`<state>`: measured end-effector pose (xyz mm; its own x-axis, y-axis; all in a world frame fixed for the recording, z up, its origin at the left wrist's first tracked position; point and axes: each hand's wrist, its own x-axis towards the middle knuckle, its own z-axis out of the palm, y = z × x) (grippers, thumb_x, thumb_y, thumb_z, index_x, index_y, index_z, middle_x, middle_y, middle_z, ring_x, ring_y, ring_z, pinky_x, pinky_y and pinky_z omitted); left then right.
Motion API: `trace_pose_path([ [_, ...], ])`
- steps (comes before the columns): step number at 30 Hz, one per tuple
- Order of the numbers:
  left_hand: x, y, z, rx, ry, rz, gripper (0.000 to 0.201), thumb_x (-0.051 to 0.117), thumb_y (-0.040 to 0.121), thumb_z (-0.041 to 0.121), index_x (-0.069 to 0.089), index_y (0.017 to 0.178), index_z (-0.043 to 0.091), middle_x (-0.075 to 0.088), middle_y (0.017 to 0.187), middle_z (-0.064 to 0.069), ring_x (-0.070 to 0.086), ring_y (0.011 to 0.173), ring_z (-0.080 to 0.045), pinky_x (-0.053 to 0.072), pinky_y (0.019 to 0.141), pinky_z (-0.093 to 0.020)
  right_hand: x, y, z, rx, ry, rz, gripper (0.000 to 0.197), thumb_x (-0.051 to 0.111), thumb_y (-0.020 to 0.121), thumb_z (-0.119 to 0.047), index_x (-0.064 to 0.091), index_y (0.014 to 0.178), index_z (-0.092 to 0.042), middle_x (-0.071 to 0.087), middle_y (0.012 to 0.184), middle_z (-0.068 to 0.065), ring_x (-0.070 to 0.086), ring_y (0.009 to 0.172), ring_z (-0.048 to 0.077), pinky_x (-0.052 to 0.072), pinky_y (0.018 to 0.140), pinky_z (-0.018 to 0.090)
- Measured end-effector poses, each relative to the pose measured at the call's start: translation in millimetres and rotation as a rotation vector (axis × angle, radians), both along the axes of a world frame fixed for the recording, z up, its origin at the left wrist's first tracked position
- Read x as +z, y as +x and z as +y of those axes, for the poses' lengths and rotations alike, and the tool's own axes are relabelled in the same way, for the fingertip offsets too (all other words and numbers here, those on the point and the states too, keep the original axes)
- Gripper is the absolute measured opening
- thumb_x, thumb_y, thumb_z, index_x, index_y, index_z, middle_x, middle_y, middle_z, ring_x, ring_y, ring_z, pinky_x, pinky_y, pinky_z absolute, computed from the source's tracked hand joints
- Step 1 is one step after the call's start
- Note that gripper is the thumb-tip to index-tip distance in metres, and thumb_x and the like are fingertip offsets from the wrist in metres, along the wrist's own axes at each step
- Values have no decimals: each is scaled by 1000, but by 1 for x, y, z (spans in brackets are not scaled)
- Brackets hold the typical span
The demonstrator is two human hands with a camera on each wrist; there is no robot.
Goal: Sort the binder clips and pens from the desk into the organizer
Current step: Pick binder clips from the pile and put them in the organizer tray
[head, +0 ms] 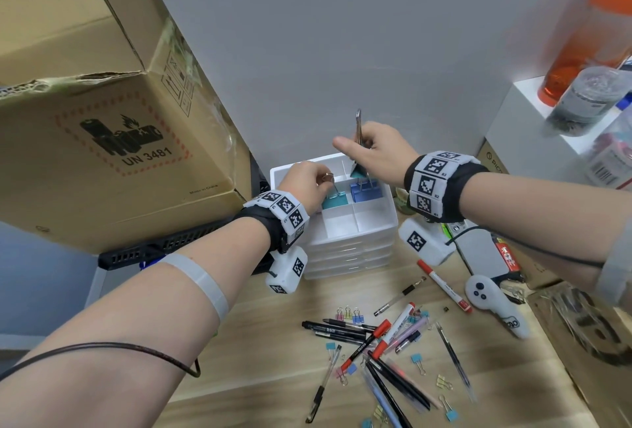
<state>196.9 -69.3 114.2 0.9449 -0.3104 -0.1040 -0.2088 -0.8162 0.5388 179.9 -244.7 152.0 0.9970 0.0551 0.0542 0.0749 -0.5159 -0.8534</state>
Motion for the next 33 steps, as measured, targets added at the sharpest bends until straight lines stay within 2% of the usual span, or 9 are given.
trace_pose_path([
  [2,0,2,2,-2,36,-49,14,61,94,16,74,95,15,70,88,1,63,77,-20,46,70,-25,-2,-1,6,36,34,89,46,63,88,-53,59,74,-9,56,60,-3,52,53,12,46,57,27],
  [4,1,3,3,-13,70,-65,13,60,93,15,73,92,14,66,83,2,60,78,-20,40,71,-25,-2,-1,10,73,72,169,33,62,90,-39,61,81,-7,59,66,-1,56,60,16,49,59,30],
  [7,1,4,4,7,84,-77,13,61,92,14,74,92,14,61,78,3,54,77,-20,37,70,-25,0,-2,14,110,148,265,11,55,94,-16,57,89,-6,57,78,5,58,62,18,46,50,19],
  [10,0,5,5,47,77,-67,14,62,90,18,75,95,15,62,72,3,58,73,-20,39,67,-24,-5,-3,17,183,197,292,15,57,97,-21,58,89,-8,60,82,4,64,74,19,57,64,24],
  [12,-1,7,7,67,65,-49,13,65,87,18,75,95,18,62,69,4,58,68,-18,42,65,-25,-10,-3,18,192,53,223,23,59,96,-33,61,87,-12,63,79,0,65,75,16,56,71,30],
  [16,-3,7,14,50,37,-26,19,61,85,7,74,94,17,61,70,3,55,71,-18,45,70,-25,-22,-2,18,164,-305,-9,28,64,92,-41,68,89,-14,65,82,-3,58,76,16,38,64,25],
  [20,-5,5,22,39,2,-3,14,63,87,7,74,95,14,65,72,0,55,67,-15,41,68,-22,-30,1,21,227,-475,-54,28,62,91,-48,68,88,-21,68,86,-4,63,80,18,48,71,30],
  [25,-12,2,32,72,3,6,16,64,90,9,72,103,14,62,74,2,57,70,-15,46,72,-23,-35,4,26,312,-667,-90,28,54,97,-40,73,99,-20,71,95,3,59,98,25,48,80,35],
  [33,-9,-14,42,47,60,13,14,62,90,11,73,100,14,62,76,1,57,70,-15,43,69,-21,-42,3,37,277,-635,-16,18,54,93,-20,61,108,-15,72,99,2,64,95,29,50,87,38],
])
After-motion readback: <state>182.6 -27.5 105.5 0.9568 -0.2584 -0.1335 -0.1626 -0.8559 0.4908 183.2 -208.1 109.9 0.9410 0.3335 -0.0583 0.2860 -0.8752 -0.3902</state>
